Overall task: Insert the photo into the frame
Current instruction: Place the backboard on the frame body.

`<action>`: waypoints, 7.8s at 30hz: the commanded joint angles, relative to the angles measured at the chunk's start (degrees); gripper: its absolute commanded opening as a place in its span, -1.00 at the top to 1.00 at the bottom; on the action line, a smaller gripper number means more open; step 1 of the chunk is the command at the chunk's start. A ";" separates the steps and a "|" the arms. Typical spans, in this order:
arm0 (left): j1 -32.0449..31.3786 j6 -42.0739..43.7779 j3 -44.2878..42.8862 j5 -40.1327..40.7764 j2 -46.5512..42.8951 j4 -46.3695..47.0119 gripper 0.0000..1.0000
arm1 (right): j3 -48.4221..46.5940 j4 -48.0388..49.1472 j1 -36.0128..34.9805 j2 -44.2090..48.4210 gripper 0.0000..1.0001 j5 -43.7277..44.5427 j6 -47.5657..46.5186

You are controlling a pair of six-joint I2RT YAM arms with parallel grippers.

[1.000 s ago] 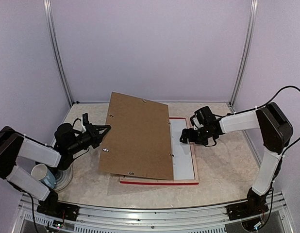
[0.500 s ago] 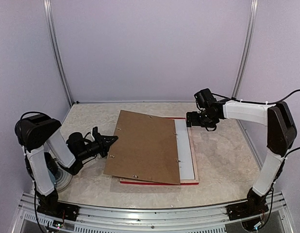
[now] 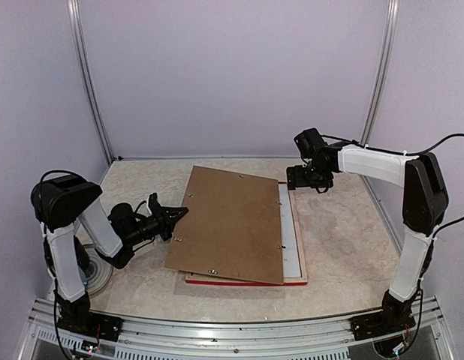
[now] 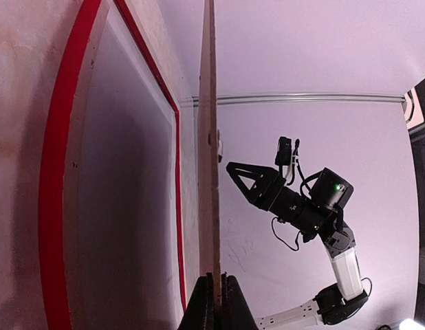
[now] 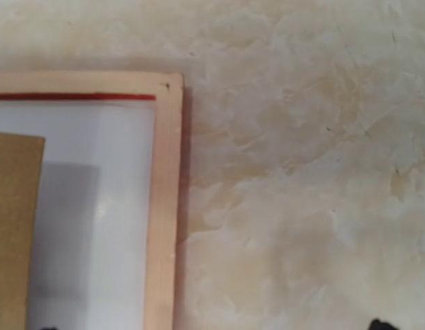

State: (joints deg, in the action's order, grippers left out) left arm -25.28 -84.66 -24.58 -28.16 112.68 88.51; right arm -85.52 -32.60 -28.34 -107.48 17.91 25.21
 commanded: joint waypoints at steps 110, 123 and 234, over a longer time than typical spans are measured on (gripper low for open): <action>-0.91 3.48 -9.01 3.35 10.14 17.63 1.00 | 34.64 -6.41 -12.04 30.64 -0.98 3.58 12.32; -0.91 1.90 -12.03 4.11 14.14 17.57 1.00 | 31.85 -1.90 -9.32 23.87 -0.98 4.15 11.02; -2.67 18.30 -15.44 4.65 1.07 -26.92 0.41 | 15.05 8.10 0.04 1.43 -0.98 -8.32 1.81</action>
State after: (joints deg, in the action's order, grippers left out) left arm -27.20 -69.95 -38.13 -24.01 116.60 65.34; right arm -72.34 -27.49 -29.28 -108.40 14.85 25.15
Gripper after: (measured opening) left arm 0.270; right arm 0.992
